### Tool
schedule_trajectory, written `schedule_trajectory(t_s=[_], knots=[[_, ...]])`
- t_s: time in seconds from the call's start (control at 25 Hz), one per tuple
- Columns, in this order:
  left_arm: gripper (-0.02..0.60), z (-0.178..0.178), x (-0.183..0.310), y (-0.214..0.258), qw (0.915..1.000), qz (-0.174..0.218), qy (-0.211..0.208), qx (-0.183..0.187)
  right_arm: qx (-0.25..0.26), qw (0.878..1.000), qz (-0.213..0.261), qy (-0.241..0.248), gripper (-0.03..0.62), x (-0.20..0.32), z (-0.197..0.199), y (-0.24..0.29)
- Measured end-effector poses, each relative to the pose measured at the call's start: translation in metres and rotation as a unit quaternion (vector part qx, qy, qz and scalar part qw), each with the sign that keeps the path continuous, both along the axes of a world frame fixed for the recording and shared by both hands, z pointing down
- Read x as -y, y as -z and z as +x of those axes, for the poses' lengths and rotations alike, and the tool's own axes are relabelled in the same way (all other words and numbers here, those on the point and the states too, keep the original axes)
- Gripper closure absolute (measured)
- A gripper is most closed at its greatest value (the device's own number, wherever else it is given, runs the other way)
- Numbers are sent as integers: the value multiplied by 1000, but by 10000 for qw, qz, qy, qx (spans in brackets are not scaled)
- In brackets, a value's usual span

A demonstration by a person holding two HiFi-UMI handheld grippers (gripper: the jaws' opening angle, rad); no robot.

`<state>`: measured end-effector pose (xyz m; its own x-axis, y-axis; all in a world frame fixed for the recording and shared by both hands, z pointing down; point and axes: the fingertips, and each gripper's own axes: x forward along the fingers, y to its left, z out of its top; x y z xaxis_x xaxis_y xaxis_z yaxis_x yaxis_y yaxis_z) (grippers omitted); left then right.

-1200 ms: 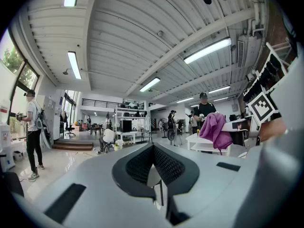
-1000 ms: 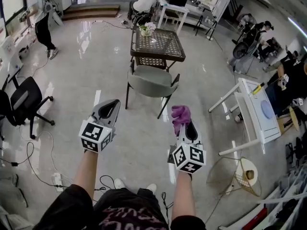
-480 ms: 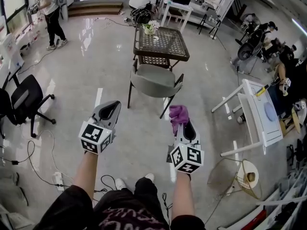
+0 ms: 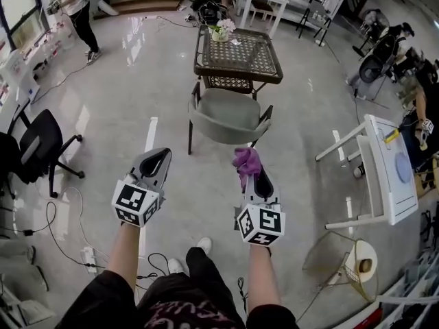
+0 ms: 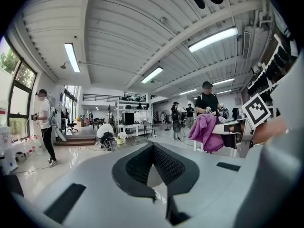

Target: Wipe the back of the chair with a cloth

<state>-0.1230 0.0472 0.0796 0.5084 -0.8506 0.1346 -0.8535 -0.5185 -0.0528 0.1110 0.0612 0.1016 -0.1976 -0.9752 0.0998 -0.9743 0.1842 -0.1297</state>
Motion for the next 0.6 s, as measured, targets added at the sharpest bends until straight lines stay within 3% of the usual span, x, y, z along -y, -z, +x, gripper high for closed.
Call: schedule_trajectory(t_s=[0.36,0.6], knots=[[572,10,56,-32,9993,-211,210,217,48,9981,-218,582,517,71,-23,-38],[572,5,80,-57,9989,-313,212,262,60,9969,-327,718,517,97,-40,-64]])
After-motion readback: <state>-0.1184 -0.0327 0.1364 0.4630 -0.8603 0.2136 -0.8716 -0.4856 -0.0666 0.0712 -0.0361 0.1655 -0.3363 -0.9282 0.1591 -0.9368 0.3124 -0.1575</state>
